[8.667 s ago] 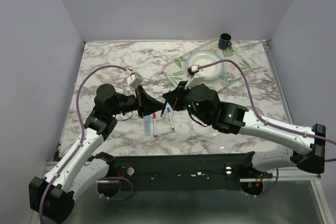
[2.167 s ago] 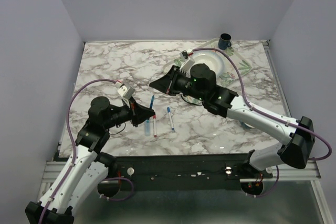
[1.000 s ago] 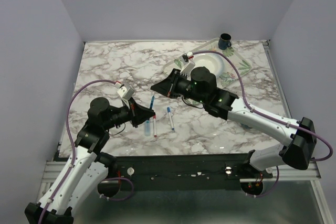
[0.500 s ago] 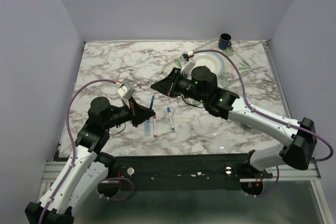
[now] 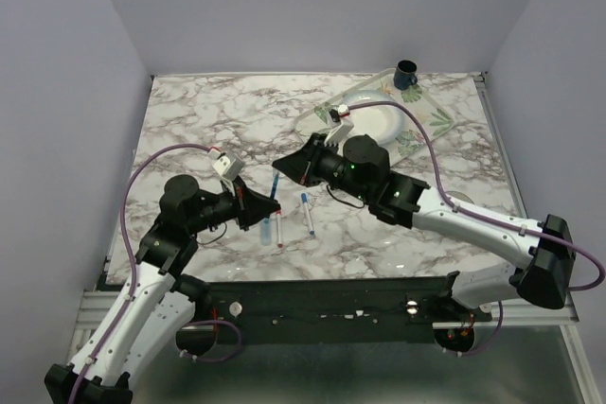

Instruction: Insert the pens into the pen caps

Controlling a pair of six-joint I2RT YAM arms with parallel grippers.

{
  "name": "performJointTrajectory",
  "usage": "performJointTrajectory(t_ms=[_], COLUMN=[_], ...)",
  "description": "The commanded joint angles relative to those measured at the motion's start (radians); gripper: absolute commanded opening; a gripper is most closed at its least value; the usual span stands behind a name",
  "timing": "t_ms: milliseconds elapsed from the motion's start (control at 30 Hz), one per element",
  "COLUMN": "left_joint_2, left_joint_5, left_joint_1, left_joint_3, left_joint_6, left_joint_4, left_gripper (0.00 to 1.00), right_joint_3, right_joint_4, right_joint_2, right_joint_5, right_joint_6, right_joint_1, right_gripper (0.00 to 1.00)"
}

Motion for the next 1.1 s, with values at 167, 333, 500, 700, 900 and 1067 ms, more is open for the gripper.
performJointTrajectory(t_ms=[167,333,500,700,900,1067], left_joint_2=[-0.039,-0.024,-0.004,0.044,0.046,0.029], left_joint_5=[-0.010,-0.014,-0.017,-0.004,-0.014,0.015], left_joint_1=[0.003,0.002,0.002,0.002,0.002,0.002], left_joint_3=[-0.037,-0.057,-0.025,0.019,0.022,-0.002], left_joint_6=[-0.136,-0.222,-0.219,-0.217,-0.188,-0.134], left_joint_4=[0.178,0.278,0.276,0.296,0.327,0.421], left_gripper=[0.00,0.00,0.00,0.00,0.00,0.00], right_joint_3=[-0.121,-0.226,-0.247,-0.259,-0.263,-0.265], right_joint_4=[0.179,0.270,0.288,0.297,0.228,0.213], right_joint_2=[-0.009,-0.066,-0.088,-0.091,-0.131,-0.204], right_joint_5=[0.394,0.508,0.502,0.512,0.465,0.407], right_joint_6=[-0.183,-0.207,-0.261,-0.306,-0.284,-0.269], right_joint_1=[0.201,0.242,0.253,0.295,0.304,0.305], right_gripper=[0.08,0.08,0.09,0.09,0.13,0.16])
